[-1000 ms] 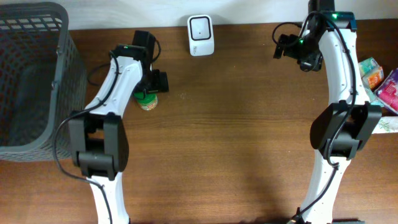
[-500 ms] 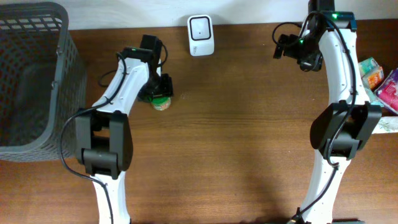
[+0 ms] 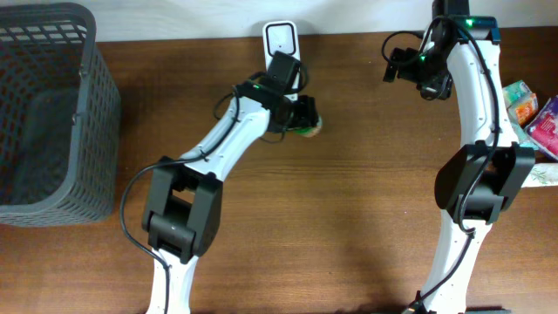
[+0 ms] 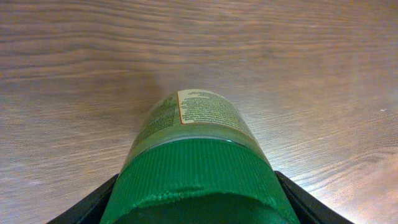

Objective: Scan the item barcode
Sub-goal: 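Move the jar right toward the scanner, set it down, withdraw left gripper, then reach the right gripper down over the green-capped jar and grasp it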

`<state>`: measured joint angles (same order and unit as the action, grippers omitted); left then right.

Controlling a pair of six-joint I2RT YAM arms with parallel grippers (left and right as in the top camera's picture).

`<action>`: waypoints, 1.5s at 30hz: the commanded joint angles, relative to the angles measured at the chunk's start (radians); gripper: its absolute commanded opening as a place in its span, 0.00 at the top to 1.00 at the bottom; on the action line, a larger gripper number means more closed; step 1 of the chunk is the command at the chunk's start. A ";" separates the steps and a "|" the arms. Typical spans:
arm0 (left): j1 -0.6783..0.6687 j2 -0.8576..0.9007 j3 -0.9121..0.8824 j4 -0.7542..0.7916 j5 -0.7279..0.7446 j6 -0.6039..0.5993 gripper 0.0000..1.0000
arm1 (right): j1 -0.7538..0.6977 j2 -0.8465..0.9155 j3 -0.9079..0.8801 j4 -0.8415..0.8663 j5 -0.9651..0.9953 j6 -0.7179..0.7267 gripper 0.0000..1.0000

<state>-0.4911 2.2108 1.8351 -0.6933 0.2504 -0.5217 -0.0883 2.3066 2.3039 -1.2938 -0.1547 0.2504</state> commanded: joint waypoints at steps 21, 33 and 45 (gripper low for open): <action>0.165 -0.327 0.116 -0.062 0.095 0.018 0.01 | 0.003 -0.039 0.006 0.000 0.010 -0.007 0.01; 0.376 -0.391 0.082 -0.425 -0.368 0.079 0.01 | 0.003 -0.039 0.006 0.027 -0.085 0.047 0.01; 0.376 -0.391 0.082 -0.425 -0.368 0.079 0.01 | 0.364 -0.022 -0.059 -0.053 -0.024 0.195 0.01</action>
<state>-0.1135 1.8126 1.9259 -1.1156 -0.1059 -0.4629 0.2169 2.3047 2.2673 -1.3434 -0.3340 0.3309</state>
